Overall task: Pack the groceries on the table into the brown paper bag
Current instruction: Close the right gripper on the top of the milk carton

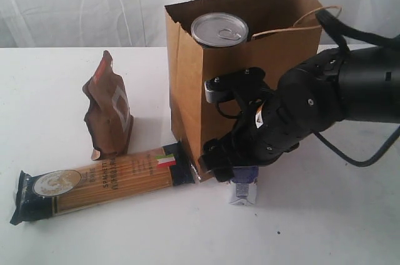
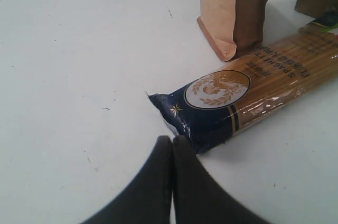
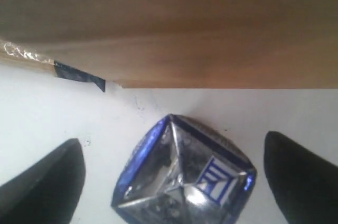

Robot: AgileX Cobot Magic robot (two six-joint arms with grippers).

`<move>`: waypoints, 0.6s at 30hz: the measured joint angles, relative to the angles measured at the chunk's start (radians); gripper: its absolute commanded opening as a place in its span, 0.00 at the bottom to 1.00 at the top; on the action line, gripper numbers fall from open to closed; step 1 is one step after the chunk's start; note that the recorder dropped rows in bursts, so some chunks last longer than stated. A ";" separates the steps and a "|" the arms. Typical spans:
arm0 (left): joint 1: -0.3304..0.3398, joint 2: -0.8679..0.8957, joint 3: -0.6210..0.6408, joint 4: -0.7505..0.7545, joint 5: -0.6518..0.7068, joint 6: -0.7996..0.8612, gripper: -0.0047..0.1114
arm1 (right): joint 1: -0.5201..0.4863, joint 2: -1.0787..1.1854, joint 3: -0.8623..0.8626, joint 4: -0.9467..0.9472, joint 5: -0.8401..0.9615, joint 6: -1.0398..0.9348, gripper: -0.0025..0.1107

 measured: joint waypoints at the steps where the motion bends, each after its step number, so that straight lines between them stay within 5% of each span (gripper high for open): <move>1: 0.000 0.000 0.000 0.000 0.000 0.000 0.04 | 0.000 0.009 0.000 -0.002 -0.005 0.000 0.76; 7: 0.000 0.000 0.000 0.000 0.000 0.000 0.04 | 0.000 0.047 -0.001 -0.002 -0.015 0.000 0.65; 18: 0.000 0.000 0.000 0.000 0.000 0.000 0.04 | 0.000 0.047 -0.001 -0.005 -0.022 0.000 0.06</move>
